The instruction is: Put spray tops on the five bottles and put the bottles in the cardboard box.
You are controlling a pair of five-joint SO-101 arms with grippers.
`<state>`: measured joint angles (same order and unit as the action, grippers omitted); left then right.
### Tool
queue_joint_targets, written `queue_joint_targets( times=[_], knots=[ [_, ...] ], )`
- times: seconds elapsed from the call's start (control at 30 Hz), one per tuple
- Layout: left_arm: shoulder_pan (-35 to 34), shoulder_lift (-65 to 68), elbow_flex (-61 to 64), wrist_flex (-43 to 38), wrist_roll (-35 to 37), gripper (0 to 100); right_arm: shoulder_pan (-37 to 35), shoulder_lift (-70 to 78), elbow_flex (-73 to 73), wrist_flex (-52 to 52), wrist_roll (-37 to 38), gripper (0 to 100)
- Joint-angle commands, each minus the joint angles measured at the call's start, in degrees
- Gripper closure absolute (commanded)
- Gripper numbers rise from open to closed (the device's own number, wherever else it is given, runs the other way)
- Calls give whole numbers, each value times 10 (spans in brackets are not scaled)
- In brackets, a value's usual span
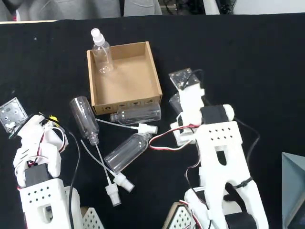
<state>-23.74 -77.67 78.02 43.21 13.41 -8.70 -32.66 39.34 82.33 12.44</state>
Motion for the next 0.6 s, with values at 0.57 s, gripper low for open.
queue_joint_targets(
  times=[0.57],
  knots=[
    [-5,-11,-16,-10,-21,916,101,-29,209,-224,80,776]
  ],
)
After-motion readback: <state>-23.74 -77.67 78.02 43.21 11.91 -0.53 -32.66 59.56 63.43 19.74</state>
